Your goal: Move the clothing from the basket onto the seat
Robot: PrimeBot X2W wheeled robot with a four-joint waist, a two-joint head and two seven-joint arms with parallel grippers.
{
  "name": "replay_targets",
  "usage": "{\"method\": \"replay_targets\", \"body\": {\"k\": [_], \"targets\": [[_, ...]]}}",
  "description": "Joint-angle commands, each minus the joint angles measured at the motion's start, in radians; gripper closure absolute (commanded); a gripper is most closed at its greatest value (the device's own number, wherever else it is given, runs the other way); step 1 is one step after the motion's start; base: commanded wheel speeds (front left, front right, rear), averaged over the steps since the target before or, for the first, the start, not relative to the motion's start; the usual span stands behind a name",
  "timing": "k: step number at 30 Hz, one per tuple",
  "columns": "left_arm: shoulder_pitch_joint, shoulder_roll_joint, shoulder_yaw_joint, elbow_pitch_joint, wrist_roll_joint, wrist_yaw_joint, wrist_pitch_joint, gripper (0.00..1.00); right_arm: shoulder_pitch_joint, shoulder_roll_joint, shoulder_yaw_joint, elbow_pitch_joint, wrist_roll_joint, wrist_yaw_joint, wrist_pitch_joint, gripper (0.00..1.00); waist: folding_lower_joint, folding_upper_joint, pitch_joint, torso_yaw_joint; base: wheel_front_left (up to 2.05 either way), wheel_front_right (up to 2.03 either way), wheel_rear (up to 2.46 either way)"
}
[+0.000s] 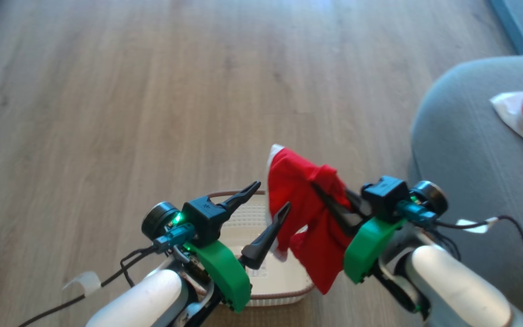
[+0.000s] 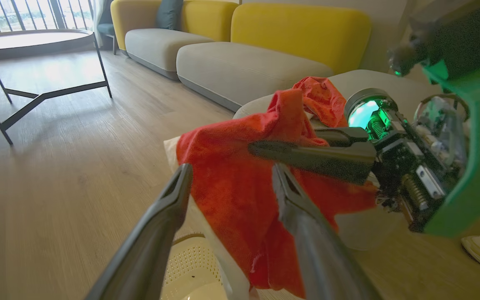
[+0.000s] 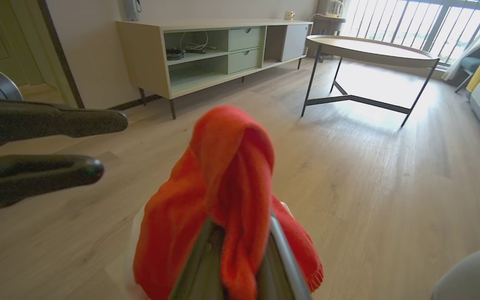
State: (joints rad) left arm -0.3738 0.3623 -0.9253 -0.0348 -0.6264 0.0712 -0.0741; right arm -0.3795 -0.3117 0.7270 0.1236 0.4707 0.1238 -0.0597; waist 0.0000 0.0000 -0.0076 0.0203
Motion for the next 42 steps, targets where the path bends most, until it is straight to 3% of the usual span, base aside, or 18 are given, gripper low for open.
{"method": "replay_targets", "body": {"k": [1, 11, 20, 34, 42], "targets": [[-0.046, 0.007, 0.046, -0.018, 0.004, 0.002, -0.014, 0.0, -0.001, -0.012, -0.026, -0.047, -0.012, 0.007, 0.003, 1.0, 0.0, 0.0, 0.011, -0.049, 0.0, 0.0, 0.0], [-0.066, -0.001, 0.04, -0.004, 0.013, -0.007, -0.033, 0.0, 0.052, -0.042, -0.151, -0.143, -0.06, 0.007, 0.046, 1.0, 0.0, 0.0, 0.053, -0.228, 0.0, 0.0, 0.0], [-0.081, -0.01, 0.026, -0.003, 0.018, -0.013, -0.034, 0.0, 0.106, -0.052, -0.262, -0.203, -0.092, 0.007, 0.061, 1.0, 0.0, 0.0, 0.082, -0.326, 0.0, 0.0, 0.0], [-0.104, -0.01, 0.009, -0.028, 0.028, -0.015, -0.019, 0.0, 0.122, -0.005, -0.388, -0.207, -0.113, 0.007, 0.044, 1.0, 0.0, 0.0, 0.165, -0.347, 0.0, 0.0, 0.0], [-0.131, 0.038, 0.01, -0.078, 0.048, -0.014, 0.016, 0.0, -0.053, 0.071, -0.57, -0.115, -0.112, 0.007, -0.013, 1.0, 0.0, 0.0, 0.338, -0.336, 0.0, 0.0, 0.0]]}}
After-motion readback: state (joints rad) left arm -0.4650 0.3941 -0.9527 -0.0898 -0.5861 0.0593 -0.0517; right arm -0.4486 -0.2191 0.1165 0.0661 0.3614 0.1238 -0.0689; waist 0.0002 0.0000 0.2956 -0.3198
